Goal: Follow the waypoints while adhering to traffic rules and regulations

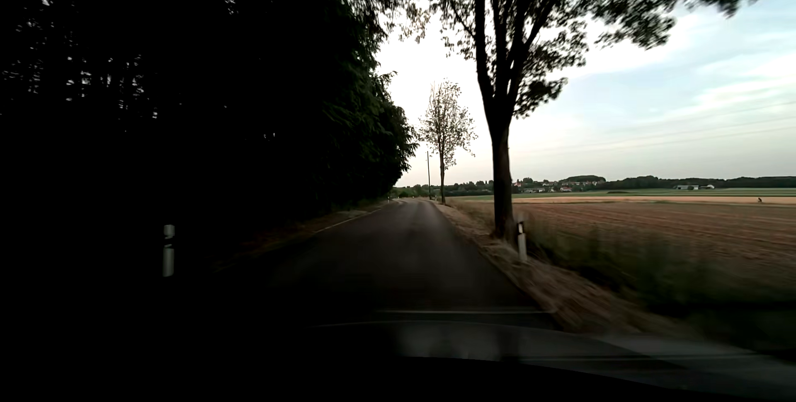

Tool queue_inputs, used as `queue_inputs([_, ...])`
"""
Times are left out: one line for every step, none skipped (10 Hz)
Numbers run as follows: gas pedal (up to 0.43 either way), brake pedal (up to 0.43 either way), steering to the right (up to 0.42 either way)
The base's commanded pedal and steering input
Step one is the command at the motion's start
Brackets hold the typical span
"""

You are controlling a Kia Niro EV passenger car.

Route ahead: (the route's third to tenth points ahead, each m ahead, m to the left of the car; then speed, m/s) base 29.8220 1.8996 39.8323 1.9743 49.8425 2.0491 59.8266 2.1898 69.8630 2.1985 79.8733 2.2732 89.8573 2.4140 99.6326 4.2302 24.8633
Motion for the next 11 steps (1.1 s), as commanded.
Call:
queue_inputs([0.138, 0.006, 0.002])
queue_inputs([0.138, 0.006, 0.002])
queue_inputs([0.11, 0.006, 0.003])
queue_inputs([0.047, 0.006, 0.003])
queue_inputs([0.0, 0.006, 0.003])
queue_inputs([0.0, 0.006, 0.003])
queue_inputs([0.0, 0.006, 0.003])
queue_inputs([0.0, 0.006, 0.003])
queue_inputs([0.0, 0.006, 0.002])
queue_inputs([0.0, 0.006, 0.001])
queue_inputs([0.0, 0.006, 0.001])
